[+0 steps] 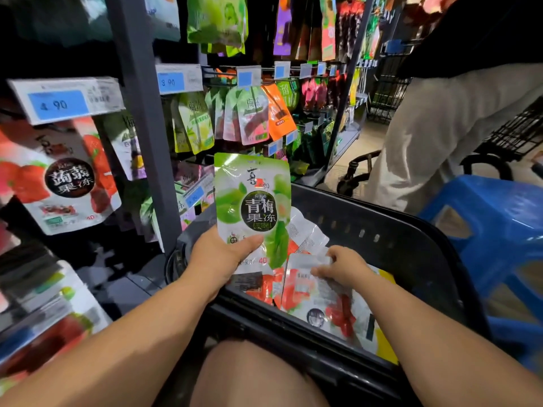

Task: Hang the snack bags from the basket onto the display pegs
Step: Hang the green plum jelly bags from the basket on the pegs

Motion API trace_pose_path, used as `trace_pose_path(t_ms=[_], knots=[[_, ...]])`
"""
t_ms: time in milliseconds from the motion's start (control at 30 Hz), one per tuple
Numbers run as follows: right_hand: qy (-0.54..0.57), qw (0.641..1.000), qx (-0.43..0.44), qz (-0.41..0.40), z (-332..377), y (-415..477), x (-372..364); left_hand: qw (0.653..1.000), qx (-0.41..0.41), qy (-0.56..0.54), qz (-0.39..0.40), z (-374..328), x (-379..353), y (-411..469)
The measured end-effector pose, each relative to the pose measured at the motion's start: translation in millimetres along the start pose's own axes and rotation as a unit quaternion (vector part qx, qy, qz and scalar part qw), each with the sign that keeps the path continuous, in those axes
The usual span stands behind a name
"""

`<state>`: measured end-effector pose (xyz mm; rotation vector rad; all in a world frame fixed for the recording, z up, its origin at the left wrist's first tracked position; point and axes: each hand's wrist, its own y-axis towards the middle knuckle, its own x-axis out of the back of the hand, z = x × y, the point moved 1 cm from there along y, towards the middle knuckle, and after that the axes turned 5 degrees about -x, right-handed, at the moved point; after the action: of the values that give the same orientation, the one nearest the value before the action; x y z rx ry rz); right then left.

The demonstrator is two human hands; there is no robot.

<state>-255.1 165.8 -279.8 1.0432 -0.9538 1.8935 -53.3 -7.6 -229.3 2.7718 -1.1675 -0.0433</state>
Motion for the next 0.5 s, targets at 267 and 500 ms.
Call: trace_pose_path(t_ms=[267,500], knots=[[0.075,0.982,-0.157,-0.079,-13,1,13,1.0,-0.004,0.016,0.001,-1,0,-1],[0.126,0.975,-0.16,-0.085,-12,3,18,1.0,-0.003,0.025,0.002,-1,1,-3]])
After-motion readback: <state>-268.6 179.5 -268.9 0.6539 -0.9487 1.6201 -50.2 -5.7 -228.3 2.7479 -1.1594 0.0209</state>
